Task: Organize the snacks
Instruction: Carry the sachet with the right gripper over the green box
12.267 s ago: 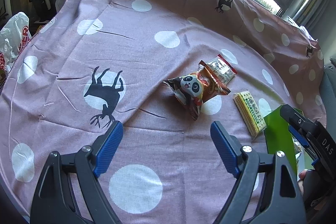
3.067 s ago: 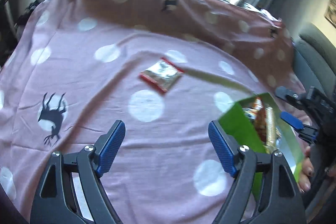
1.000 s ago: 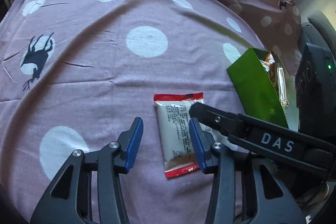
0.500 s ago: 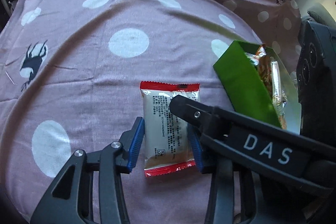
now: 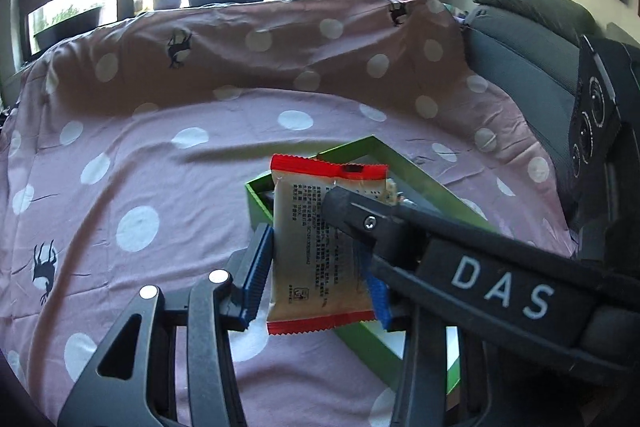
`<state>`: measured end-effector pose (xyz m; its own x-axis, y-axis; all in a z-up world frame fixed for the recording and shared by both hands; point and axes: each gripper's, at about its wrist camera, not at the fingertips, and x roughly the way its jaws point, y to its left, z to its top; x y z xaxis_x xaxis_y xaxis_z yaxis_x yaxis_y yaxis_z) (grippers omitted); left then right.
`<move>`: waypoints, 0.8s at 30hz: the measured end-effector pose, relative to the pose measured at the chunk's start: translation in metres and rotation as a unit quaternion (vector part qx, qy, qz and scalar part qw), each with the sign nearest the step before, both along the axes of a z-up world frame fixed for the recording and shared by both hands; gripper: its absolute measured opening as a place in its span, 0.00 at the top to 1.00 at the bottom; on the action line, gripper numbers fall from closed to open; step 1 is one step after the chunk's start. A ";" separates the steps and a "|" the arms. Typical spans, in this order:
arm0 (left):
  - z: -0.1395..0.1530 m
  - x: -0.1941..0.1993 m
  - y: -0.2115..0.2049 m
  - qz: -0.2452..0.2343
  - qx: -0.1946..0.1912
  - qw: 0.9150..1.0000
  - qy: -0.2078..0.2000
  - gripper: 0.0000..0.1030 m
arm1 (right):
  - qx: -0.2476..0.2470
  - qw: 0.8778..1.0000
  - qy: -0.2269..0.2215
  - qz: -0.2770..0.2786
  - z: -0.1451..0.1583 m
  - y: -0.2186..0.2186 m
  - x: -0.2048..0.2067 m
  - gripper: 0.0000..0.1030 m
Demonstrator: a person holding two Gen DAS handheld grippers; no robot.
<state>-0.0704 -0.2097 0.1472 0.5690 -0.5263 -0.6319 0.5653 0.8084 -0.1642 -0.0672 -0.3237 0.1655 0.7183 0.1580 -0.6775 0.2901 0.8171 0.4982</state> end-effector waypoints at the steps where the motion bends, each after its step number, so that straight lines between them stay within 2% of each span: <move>1: -0.002 0.000 -0.007 -0.008 0.001 1.000 0.001 0.58 | -0.002 1.000 0.000 -0.010 0.000 -0.006 -0.003 0.56; 5: -0.013 0.004 -0.035 -0.037 0.003 0.999 0.016 0.58 | 0.004 0.999 0.006 -0.046 -0.006 -0.032 -0.014 0.56; 12: -0.035 0.007 -0.075 -0.067 0.025 0.996 0.047 0.58 | 0.026 0.995 0.045 -0.090 -0.031 -0.067 -0.021 0.56; 24: -0.056 0.013 -0.087 -0.076 0.029 0.992 0.098 0.53 | 0.020 0.989 0.100 -0.111 -0.052 -0.081 -0.016 0.56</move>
<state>-0.0576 -0.2971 0.0908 0.3490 -0.5559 -0.7544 0.6429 0.7277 -0.2388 -0.0830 -0.4050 0.1140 0.5912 0.0412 -0.8054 0.5550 0.7038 0.4434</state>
